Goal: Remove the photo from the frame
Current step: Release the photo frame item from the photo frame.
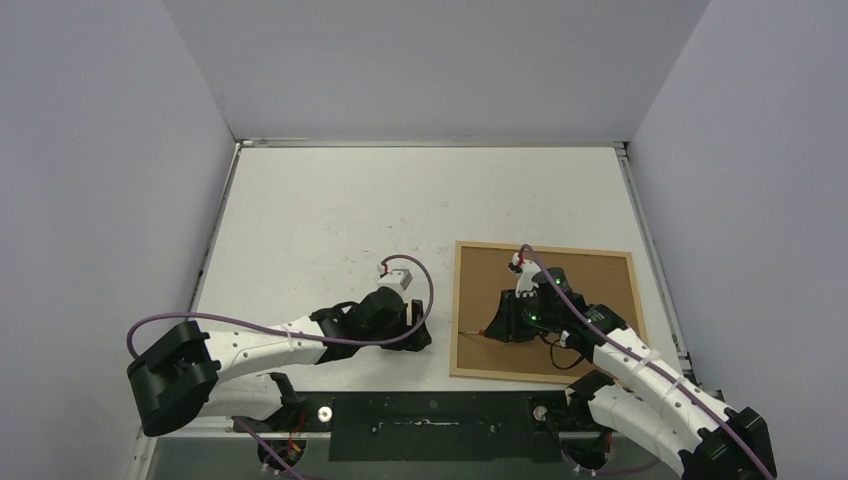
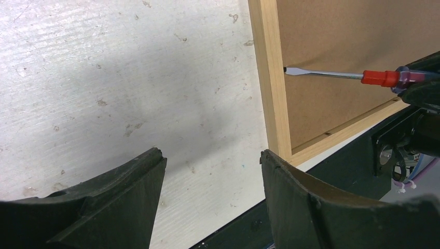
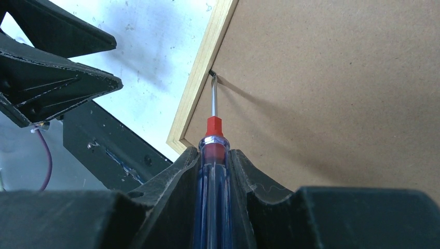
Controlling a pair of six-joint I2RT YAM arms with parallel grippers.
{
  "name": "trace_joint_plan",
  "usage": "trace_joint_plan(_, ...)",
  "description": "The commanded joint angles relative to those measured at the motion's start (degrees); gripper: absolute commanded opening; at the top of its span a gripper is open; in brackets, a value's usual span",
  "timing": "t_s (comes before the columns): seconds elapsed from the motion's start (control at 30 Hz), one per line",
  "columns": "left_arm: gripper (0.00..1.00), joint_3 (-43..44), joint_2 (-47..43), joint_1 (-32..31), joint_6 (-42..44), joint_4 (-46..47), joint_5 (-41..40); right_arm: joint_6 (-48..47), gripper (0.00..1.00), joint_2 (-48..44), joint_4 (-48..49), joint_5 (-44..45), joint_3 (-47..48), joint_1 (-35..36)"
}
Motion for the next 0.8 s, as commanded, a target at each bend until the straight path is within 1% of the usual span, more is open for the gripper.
trace_joint_plan(0.0, 0.66, 0.13, 0.11, -0.28, -0.13, 3.19, 0.27, -0.02, 0.0, 0.59, 2.6, 1.72, -0.6, -0.01)
trace_joint_plan(0.37, 0.66, -0.27, 0.11, -0.29, -0.03, 3.77, 0.7, -0.5, 0.0, 3.82, 5.74, 1.77, -0.8, 2.38)
trace_joint_plan(0.6, 0.65, -1.24, 0.94, -0.35, 0.29, 4.76, 0.96, -0.25, 0.0, 7.82, 11.19, 1.02, -0.89, 5.01)
trace_joint_plan(0.67, 0.57, -2.26, 1.46, -0.38, 0.35, 6.82, 1.54, 0.06, 0.0, 9.32, 13.03, 1.62, -0.66, 6.19)
trace_joint_plan(0.77, 0.57, -5.25, 1.77, -0.54, -1.6, 8.83, 0.74, 0.76, 0.0, 12.1, 16.31, 2.91, -0.01, 8.24)
